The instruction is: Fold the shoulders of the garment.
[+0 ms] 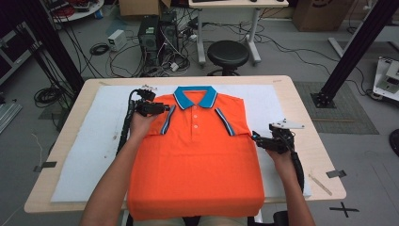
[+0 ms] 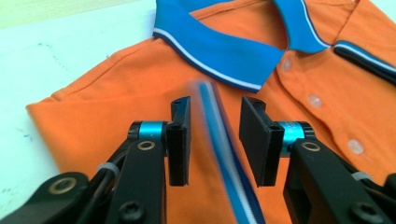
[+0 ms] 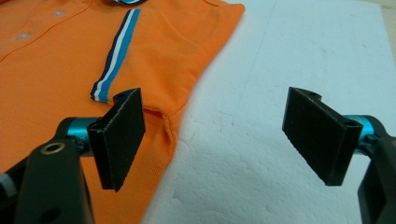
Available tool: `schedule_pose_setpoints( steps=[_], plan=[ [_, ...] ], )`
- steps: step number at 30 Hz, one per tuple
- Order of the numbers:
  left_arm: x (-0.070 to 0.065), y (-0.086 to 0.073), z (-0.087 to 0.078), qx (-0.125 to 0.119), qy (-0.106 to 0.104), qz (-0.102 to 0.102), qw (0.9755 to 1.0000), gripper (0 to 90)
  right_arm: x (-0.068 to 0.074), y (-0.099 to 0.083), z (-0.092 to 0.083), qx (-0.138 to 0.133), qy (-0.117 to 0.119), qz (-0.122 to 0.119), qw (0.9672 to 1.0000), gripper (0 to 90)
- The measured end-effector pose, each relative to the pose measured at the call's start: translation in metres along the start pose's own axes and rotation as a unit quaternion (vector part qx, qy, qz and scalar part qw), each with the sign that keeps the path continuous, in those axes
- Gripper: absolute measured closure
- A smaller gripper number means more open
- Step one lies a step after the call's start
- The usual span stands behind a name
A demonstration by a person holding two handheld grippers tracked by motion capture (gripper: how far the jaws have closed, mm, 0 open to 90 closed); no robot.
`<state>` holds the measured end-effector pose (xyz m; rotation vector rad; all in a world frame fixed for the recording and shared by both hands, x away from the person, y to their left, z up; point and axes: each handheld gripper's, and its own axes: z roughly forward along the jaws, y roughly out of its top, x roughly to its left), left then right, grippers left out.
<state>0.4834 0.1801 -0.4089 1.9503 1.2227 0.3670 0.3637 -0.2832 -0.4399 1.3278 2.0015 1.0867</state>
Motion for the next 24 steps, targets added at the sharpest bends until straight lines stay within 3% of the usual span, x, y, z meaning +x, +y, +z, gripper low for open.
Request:
schedule_pose_setpoints(
  steps=[4,7,14,17,18,19,21,24],
  plan=[
    [0.002,-0.012,-0.004,-0.001,0.011,0.008,0.9999,62.2,-0.001,-0.001,-0.001,0.0,-0.001,0.002,1.0,21.5],
    [0.001,-0.018,-0.004,0.0,0.002,0.012,0.9999,62.0,0.0,0.0,0.0,0.0,0.0,-0.001,1.0,21.5],
    [-0.019,-0.037,0.013,0.038,-0.006,0.053,0.9978,58.7,0.004,0.001,0.001,0.003,0.002,-0.004,1.0,21.5],
    [-0.021,-0.038,0.014,0.035,0.002,0.061,0.9975,59.0,0.004,0.001,0.002,0.004,0.002,-0.004,1.0,21.5],
    [-0.021,-0.039,0.014,0.032,0.007,0.061,0.9976,64.7,0.003,0.001,0.002,0.004,0.002,-0.003,1.0,21.6],
    [-0.02,-0.039,0.014,0.033,0.008,0.061,0.9976,64.7,0.003,0.001,0.002,0.004,0.002,-0.003,1.0,21.6],
    [-0.02,-0.039,0.012,0.026,0.025,0.072,0.9968,78.9,0.004,0.001,0.002,0.005,0.002,-0.003,1.0,21.6],
    [-0.022,-0.041,0.01,0.015,0.023,0.072,0.9971,86.2,0.004,0.001,0.002,0.004,0.002,-0.004,1.0,21.5]
  ],
)
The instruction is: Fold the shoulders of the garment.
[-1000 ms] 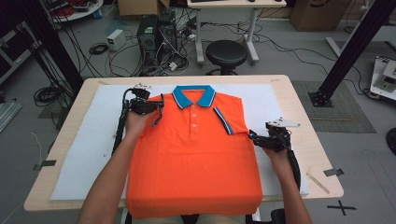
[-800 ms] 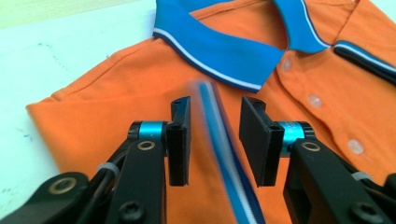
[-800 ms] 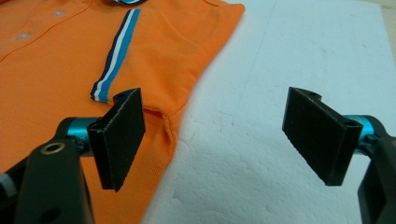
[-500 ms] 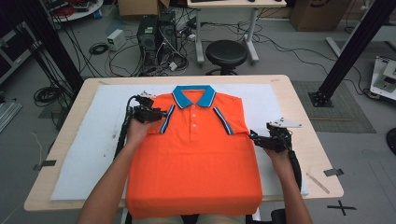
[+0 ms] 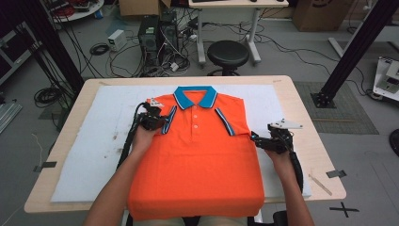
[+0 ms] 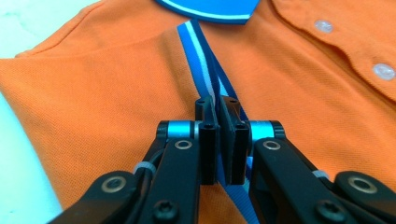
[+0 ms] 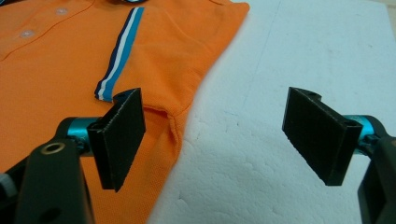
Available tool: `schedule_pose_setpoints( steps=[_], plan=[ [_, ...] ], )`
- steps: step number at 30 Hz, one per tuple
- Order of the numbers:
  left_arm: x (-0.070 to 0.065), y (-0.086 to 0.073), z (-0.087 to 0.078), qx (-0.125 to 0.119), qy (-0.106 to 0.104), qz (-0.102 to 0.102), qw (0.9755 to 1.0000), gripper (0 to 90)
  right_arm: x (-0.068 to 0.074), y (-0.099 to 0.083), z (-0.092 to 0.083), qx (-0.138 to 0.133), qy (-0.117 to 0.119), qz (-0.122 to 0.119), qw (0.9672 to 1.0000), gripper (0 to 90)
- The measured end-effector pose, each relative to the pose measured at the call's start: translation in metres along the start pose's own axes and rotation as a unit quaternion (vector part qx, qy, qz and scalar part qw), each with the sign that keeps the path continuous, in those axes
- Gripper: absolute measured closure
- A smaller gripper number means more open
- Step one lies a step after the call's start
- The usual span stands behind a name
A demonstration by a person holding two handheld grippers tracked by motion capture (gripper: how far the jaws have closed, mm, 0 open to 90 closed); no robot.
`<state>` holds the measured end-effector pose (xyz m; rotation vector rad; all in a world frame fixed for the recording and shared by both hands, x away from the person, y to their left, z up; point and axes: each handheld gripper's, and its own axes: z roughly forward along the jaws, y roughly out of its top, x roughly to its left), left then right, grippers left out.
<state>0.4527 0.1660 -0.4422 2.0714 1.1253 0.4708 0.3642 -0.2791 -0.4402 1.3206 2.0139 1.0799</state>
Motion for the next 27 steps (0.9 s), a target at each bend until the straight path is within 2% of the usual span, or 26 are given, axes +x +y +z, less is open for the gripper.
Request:
schedule_pose_setpoints(
  steps=[3,4,6,8,9,10,11,12,13,14,16,17,18,21,23,27],
  plan=[
    [0.001,-0.002,-0.002,-0.011,-0.016,-0.01,0.9998,84.9,0.0,0.0,0.0,0.0,0.0,0.0,1.0,21.5],
    [0.003,-0.003,-0.003,-0.018,-0.018,-0.032,0.9992,62.9,0.0,0.0,0.0,0.002,0.0,0.001,1.0,21.5],
    [0.006,-0.005,-0.007,-0.038,-0.016,-0.045,0.9981,51.4,0.0,0.0,0.0,0.002,0.001,0.002,1.0,21.5],
    [0.012,-0.007,-0.014,-0.068,-0.019,-0.062,0.9956,44.0,0.0,0.0,0.0,0.002,0.001,0.002,1.0,21.5],
    [0.015,-0.009,-0.018,-0.087,-0.024,-0.058,0.9943,39.3,0.0,0.0,0.0,0.002,0.001,0.002,1.0,21.5],
    [0.015,-0.009,-0.018,-0.087,-0.024,-0.058,0.9943,32.2,0.0,0.0,0.0,0.002,0.001,0.002,1.0,21.5],
    [0.016,-0.011,-0.023,-0.105,-0.024,-0.056,0.9926,24.5,0.0,0.0,0.001,0.002,0.004,0.003,1.0,21.5],
    [0.02,-0.014,-0.032,-0.143,-0.018,-0.061,0.9876,19.5,0.0,0.001,0.001,0.001,0.004,0.003,1.0,21.6],
    [0.022,-0.016,-0.037,-0.16,-0.023,-0.063,0.9849,18.7,0.0,0.001,0.001,0.0,0.004,0.003,1.0,21.5],
    [0.022,-0.016,-0.037,-0.16,-0.023,-0.063,0.9849,18.6,0.0,0.002,0.001,0.0,0.005,0.003,1.0,21.5],
    [0.027,-0.019,-0.044,-0.178,-0.027,-0.058,0.9819,18.7,0.0,0.003,0.0,-0.001,0.005,0.003,1.0,21.5],
    [0.028,-0.02,-0.047,-0.181,-0.025,-0.055,0.9816,18.7,0.0,0.004,0.0,-0.003,0.006,0.002,1.0,21.5],
    [0.031,-0.023,-0.052,-0.191,-0.024,-0.054,0.9799,18.7,0.0,0.005,-0.001,-0.006,0.008,0.001,1.0,21.5],
    [0.035,-0.027,-0.056,-0.196,-0.02,-0.051,0.9791,19.1,0.0,0.005,-0.001,-0.008,0.01,0.002,0.9999,21.5],
    [0.04,-0.034,-0.058,-0.194,-0.015,-0.05,0.9796,19.1,-0.001,0.005,0.001,-0.004,0.01,0.002,0.9999,21.4],
    [0.042,-0.04,-0.06,-0.192,-0.014,-0.046,0.9801,19.1,0.0,0.005,0.002,-0.001,0.009,0.001,1.0,21.5]
  ],
)
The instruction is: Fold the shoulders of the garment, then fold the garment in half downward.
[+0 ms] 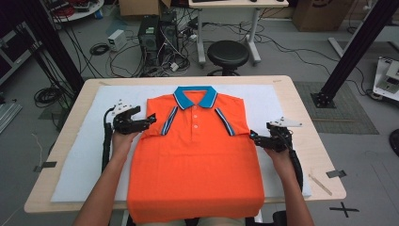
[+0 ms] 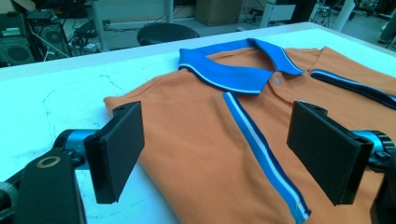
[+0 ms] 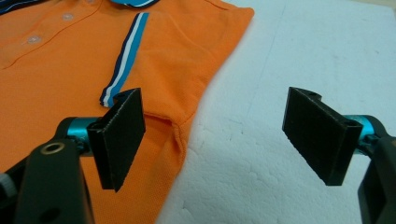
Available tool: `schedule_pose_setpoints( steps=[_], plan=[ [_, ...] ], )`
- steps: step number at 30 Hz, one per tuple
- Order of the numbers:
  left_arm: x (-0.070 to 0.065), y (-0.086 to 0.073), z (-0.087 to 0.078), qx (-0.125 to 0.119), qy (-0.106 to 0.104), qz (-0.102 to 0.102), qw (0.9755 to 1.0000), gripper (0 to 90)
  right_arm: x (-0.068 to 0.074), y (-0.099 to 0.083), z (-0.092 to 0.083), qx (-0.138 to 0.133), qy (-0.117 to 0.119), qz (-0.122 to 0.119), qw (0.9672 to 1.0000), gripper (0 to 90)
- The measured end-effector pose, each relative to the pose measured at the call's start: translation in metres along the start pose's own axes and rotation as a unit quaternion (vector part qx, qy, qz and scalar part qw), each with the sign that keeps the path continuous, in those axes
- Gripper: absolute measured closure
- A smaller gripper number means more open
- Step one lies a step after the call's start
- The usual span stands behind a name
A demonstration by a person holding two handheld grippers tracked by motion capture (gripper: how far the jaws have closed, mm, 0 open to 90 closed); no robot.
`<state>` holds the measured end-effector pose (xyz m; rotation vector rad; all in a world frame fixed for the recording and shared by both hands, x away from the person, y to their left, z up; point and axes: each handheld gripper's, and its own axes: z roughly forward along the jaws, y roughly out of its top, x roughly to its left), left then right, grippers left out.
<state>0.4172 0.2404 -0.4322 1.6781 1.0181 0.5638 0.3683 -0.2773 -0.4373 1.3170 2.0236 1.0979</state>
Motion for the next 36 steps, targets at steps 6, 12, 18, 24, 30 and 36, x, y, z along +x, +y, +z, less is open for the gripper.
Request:
schedule_pose_setpoints(
  steps=[6,12,18,24,30,36],
  plan=[
    [-0.002,0.0,-0.003,-0.003,-0.005,-0.004,1.0,19.1,0.001,-0.002,-0.002,0.002,0.001,-0.002,1.0,21.4],
    [-0.001,-0.001,-0.004,-0.002,-0.006,-0.005,1.0,19.1,0.0,-0.002,-0.004,0.0,-0.001,0.003,1.0,21.5],
    [0.001,-0.004,-0.008,0.008,-0.005,-0.013,0.9999,19.1,0.001,-0.002,-0.002,0.007,0.003,-0.001,1.0,21.6],
    [-0.001,-0.013,-0.018,0.044,0.006,-0.026,0.9986,19.0,0.002,-0.003,-0.002,0.009,-0.001,-0.004,1.0,23.4],
    [-0.003,-0.023,-0.029,0.075,0.02,-0.04,0.9962,19.0,0.003,-0.007,-0.006,0.013,0.001,-0.005,0.9999,30.5],
    [-0.005,-0.035,-0.041,0.101,0.026,-0.053,0.9931,21.3,0.005,-0.009,-0.006,0.031,0.015,-0.01,0.9994,43.6]
  ],
)
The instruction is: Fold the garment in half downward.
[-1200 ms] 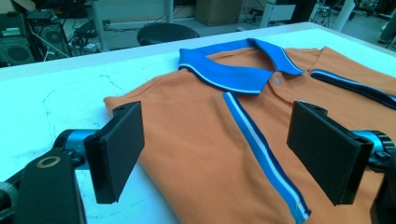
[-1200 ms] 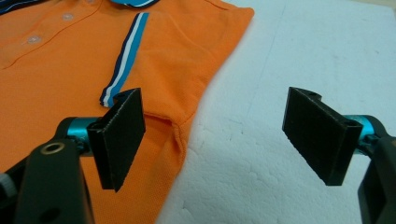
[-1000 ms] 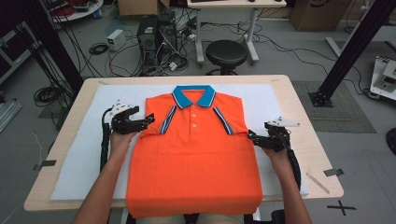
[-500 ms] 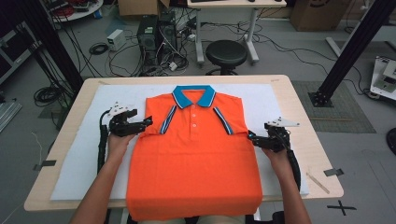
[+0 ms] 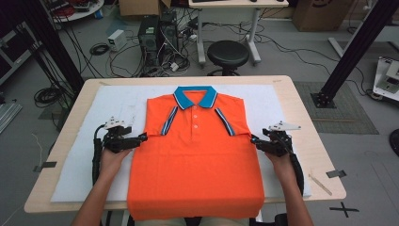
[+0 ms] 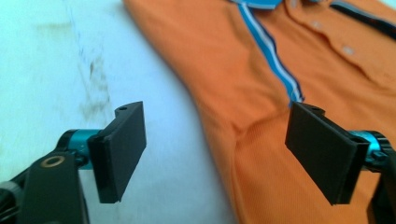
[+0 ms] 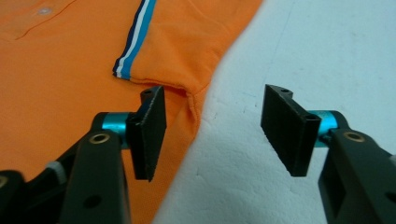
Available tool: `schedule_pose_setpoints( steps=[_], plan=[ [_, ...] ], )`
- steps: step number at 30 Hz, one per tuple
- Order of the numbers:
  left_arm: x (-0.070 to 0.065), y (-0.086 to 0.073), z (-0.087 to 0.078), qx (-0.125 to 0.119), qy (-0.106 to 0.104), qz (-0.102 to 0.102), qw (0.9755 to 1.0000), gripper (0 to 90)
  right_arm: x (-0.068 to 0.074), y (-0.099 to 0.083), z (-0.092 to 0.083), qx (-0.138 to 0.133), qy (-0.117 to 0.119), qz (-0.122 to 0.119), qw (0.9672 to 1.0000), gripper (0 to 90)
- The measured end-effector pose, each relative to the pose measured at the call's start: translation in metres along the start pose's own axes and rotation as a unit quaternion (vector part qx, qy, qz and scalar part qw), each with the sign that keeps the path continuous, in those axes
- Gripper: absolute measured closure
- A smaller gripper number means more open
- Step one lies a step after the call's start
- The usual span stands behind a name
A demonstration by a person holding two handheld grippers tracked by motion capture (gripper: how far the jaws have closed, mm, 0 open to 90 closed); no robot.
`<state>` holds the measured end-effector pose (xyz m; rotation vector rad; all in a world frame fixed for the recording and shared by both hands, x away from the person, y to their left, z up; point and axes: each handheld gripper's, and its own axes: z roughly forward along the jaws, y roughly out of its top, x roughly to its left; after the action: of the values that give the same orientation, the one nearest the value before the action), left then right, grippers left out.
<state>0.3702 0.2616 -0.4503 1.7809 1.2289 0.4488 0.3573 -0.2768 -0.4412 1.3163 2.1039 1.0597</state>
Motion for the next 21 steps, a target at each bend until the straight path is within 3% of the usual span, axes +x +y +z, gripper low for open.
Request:
schedule_pose_setpoints(
  steps=[3,10,13,18,19,21],
  plan=[
    [-0.001,-0.007,-0.004,0.022,-0.003,0.0,0.9998,29.1,0.001,-0.001,0.0,0.005,0.007,-0.002,1.0,48.5],
    [-0.007,-0.013,-0.009,0.051,-0.004,-0.003,0.9987,39.6,0.005,-0.003,0.002,0.023,0.019,-0.006,0.9995,55.1],
    [-0.01,-0.016,-0.013,0.053,0.0,-0.006,0.9986,48.1,0.008,-0.005,0.001,0.03,0.023,-0.014,0.9992,56.9],
    [-0.016,-0.02,-0.017,0.053,0.005,0.01,0.9985,55.5,0.011,-0.009,0.003,0.049,0.027,-0.018,0.9983,58.9],
    [-0.019,-0.021,-0.017,0.055,0.008,0.021,0.9982,60.4,0.013,-0.01,0.003,0.058,0.029,-0.019,0.9977,61.2],
    [-0.021,-0.021,-0.016,0.056,0.018,0.025,0.9979,64.5,0.015,-0.01,0.004,0.066,0.029,-0.027,0.9971,64.7]
  ],
)
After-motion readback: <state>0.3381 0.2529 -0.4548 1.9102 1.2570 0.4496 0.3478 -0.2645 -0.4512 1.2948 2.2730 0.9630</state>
